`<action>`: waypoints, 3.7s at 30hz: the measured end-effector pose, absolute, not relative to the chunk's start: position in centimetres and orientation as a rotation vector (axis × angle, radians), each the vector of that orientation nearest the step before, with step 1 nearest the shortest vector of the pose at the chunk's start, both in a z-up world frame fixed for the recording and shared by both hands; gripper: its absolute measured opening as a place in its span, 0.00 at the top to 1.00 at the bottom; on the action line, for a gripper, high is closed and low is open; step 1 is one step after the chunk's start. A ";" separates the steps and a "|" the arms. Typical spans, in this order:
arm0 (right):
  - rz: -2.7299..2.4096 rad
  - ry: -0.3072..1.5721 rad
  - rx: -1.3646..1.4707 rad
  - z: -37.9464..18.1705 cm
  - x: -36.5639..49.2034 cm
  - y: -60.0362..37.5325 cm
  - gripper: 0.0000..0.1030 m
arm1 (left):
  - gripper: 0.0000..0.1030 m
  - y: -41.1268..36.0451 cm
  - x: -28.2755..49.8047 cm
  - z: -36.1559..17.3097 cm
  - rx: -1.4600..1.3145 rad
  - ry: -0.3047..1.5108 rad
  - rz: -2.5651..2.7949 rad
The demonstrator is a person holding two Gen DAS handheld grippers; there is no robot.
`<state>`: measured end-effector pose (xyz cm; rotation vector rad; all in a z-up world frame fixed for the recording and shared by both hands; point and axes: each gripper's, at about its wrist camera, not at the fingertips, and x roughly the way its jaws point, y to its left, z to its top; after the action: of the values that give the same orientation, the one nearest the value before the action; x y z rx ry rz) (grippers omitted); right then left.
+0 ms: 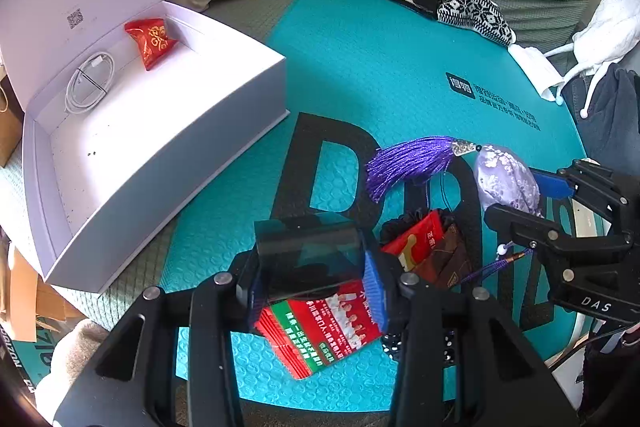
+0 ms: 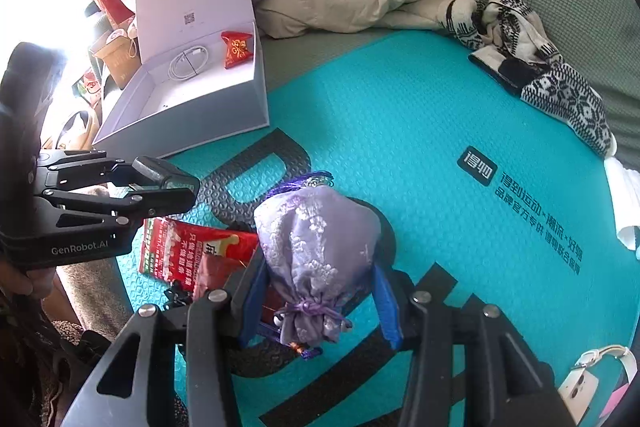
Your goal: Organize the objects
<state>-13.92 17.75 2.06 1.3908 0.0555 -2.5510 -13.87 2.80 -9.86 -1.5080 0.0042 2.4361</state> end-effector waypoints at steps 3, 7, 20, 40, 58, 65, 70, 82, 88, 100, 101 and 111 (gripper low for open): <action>-2.533 0.086 1.354 2.7 -13.9 16.5 0.53 | 0.62 2.0 -13.5 -9.3 -1.502 0.003 2.457; -2.508 0.120 1.312 3.5 -14.0 14.9 0.53 | 0.62 0.6 -12.9 -8.4 -1.493 -0.012 2.489; -2.408 0.192 1.186 5.4 -14.0 9.6 0.53 | 0.62 -4.2 -10.5 -6.0 -1.501 -0.048 2.621; -2.375 0.243 1.038 9.5 -14.6 5.4 0.53 | 0.62 -9.3 -8.0 -0.7 -1.471 -0.068 2.776; -2.417 0.273 0.956 13.0 -17.8 4.7 0.53 | 0.62 -10.8 -10.9 4.5 -1.403 0.002 2.832; -2.420 0.290 0.957 13.1 -19.7 4.6 0.53 | 0.62 -11.1 -12.8 4.7 -1.401 0.012 2.822; -2.417 0.299 0.955 13.0 -21.3 4.3 0.53 | 0.62 -11.6 -14.8 4.5 -1.416 0.021 2.815; -2.401 0.282 0.997 11.4 -26.0 3.8 0.53 | 0.62 -12.8 -20.1 2.7 -1.465 0.016 2.772; -2.385 0.284 1.031 9.8 -28.5 3.5 0.53 | 0.62 -13.8 -22.7 0.6 -1.516 0.005 2.744; -2.356 0.281 1.079 6.7 -33.2 2.4 0.53 | 0.62 -15.8 -28.1 -3.2 -1.601 -0.006 2.706; -2.354 0.282 1.082 6.4 -33.6 2.3 0.53 | 0.62 -15.9 -28.5 -3.5 -1.604 -0.006 2.705; -2.336 0.283 1.127 3.7 -36.3 1.4 0.53 | 0.62 -16.9 -31.9 -7.0 -1.642 -0.067 2.683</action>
<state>-36.32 1.44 3.71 1.1272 0.2832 -2.3360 -31.90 -16.87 -7.00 -1.6422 -0.0672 2.6833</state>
